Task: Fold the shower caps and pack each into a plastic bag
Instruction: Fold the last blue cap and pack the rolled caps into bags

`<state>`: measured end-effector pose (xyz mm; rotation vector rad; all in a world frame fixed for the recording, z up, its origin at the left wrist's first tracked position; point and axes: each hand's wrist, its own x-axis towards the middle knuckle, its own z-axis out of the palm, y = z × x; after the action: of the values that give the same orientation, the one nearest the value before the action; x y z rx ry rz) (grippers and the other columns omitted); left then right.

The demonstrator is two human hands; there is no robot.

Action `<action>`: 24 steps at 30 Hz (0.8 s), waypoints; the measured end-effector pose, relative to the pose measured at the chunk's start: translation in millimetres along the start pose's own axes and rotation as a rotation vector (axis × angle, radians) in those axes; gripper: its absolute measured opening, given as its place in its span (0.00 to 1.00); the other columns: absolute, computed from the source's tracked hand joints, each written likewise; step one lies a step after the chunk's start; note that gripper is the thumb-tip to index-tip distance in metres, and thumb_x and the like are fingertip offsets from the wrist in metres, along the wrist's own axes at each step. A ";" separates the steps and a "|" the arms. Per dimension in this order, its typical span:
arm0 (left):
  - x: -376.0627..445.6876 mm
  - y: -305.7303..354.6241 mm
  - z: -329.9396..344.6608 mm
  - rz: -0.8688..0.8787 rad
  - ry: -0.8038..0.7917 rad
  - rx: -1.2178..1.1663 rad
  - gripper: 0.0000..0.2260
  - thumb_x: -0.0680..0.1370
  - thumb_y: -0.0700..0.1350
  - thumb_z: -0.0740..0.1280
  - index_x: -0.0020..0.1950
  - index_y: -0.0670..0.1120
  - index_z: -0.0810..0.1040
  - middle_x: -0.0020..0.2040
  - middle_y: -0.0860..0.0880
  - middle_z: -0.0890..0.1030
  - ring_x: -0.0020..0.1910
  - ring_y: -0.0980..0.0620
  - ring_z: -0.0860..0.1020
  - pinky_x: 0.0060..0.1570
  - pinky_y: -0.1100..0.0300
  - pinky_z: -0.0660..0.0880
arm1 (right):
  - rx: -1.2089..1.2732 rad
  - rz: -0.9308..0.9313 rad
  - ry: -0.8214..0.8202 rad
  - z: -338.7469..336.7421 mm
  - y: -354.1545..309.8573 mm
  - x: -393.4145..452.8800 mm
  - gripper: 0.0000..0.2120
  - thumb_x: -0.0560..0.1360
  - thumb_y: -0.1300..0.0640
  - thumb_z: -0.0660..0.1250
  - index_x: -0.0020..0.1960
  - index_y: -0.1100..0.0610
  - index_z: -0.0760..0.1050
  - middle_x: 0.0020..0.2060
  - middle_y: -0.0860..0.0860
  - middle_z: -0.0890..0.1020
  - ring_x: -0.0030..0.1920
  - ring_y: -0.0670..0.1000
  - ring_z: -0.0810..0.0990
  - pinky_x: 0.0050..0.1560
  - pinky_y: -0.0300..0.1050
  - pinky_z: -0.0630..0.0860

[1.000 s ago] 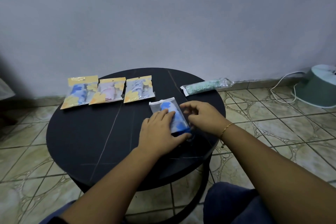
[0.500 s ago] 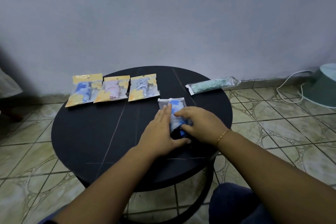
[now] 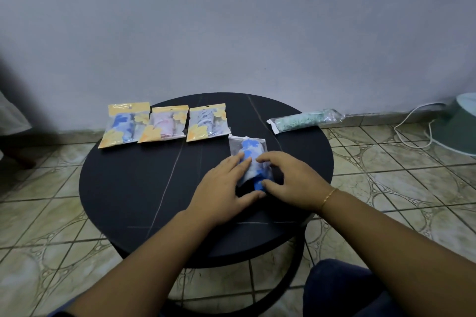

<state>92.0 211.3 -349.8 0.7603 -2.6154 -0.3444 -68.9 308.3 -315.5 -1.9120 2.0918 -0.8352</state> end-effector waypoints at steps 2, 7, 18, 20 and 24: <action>-2.4 -2.0 -2.1 0.015 0.045 -0.042 0.37 0.69 0.69 0.59 0.74 0.52 0.63 0.75 0.55 0.61 0.73 0.58 0.60 0.68 0.66 0.56 | -0.069 -0.052 -0.006 -2.2 3.2 -2.9 0.22 0.71 0.54 0.71 0.64 0.49 0.72 0.64 0.45 0.72 0.64 0.44 0.70 0.63 0.37 0.67; -6.6 -3.2 -2.8 0.030 -0.032 0.021 0.33 0.71 0.71 0.51 0.72 0.59 0.64 0.75 0.59 0.60 0.74 0.60 0.55 0.67 0.63 0.61 | -0.273 -0.138 -0.037 1.2 12.9 -6.7 0.16 0.71 0.52 0.69 0.58 0.52 0.79 0.55 0.50 0.80 0.55 0.51 0.79 0.53 0.50 0.77; -11.4 -4.9 -15.3 0.096 -0.217 0.011 0.34 0.72 0.69 0.47 0.75 0.57 0.59 0.68 0.56 0.62 0.60 0.54 0.70 0.61 0.59 0.67 | -0.323 -0.151 -0.101 4.2 14.0 -25.5 0.29 0.69 0.55 0.56 0.71 0.50 0.66 0.66 0.47 0.70 0.67 0.49 0.67 0.61 0.45 0.62; -11.9 -8.4 -18.4 0.105 -0.245 0.063 0.36 0.69 0.73 0.51 0.74 0.57 0.61 0.67 0.57 0.64 0.61 0.55 0.70 0.62 0.60 0.66 | -0.249 -0.117 -0.127 1.3 11.3 -28.0 0.32 0.67 0.54 0.56 0.72 0.47 0.62 0.66 0.45 0.70 0.66 0.46 0.67 0.62 0.43 0.60; -13.2 -11.1 -20.2 0.121 -0.152 0.183 0.38 0.67 0.74 0.52 0.71 0.54 0.66 0.66 0.55 0.71 0.68 0.55 0.64 0.63 0.63 0.57 | -0.246 -0.115 -0.159 -0.9 9.7 -29.2 0.32 0.67 0.48 0.58 0.72 0.45 0.61 0.64 0.44 0.72 0.64 0.46 0.67 0.63 0.43 0.60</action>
<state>116.1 207.0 -339.4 0.6523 -2.8504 -0.1333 -73.1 336.8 -326.5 -2.1599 2.0863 -0.4429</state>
